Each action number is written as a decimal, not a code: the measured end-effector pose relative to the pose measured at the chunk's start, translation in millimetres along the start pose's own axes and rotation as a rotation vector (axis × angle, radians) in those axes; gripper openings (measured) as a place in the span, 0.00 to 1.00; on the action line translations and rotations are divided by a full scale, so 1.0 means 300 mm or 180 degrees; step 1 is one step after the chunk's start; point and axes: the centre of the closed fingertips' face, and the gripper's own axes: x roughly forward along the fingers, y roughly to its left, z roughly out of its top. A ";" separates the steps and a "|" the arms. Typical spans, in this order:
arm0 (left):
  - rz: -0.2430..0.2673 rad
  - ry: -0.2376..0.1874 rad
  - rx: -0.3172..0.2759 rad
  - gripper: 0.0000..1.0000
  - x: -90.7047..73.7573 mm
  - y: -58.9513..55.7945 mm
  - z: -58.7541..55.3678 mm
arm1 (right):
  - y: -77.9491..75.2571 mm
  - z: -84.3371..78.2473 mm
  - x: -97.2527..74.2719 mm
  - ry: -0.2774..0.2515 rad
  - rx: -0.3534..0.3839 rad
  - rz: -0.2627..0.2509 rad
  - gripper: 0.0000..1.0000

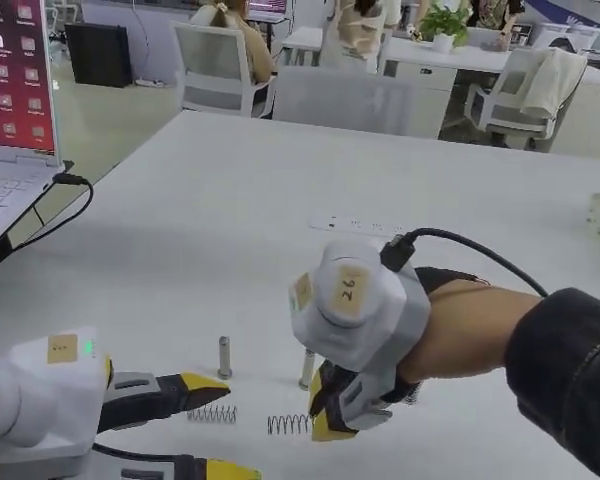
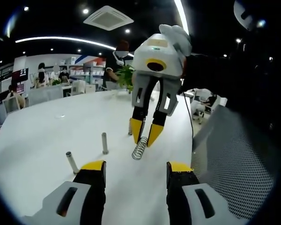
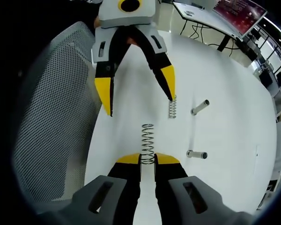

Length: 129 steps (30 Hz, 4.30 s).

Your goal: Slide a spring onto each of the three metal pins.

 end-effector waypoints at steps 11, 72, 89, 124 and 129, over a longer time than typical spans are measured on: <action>-0.0096 -0.0004 0.0023 0.37 0.009 -0.016 -0.006 | 0.013 0.032 -0.002 -0.0026 -0.0085 0.0046 0.08; -0.0349 -0.0010 0.0074 0.02 0.009 -0.061 -0.002 | 0.066 0.073 0.027 -0.0120 -0.0287 0.0220 0.12; -0.0385 -0.0173 0.0040 0.02 0.005 -0.079 0.041 | 0.072 0.065 0.033 -0.0137 -0.0286 0.0223 0.09; -0.0382 -0.0089 0.0138 0.03 0.011 -0.074 0.019 | 0.089 0.198 -0.059 -0.0407 -0.0281 0.0185 0.08; -0.0383 -0.0090 0.0143 0.03 0.011 -0.074 0.018 | 0.090 0.207 -0.059 -0.0396 -0.0284 0.0192 0.08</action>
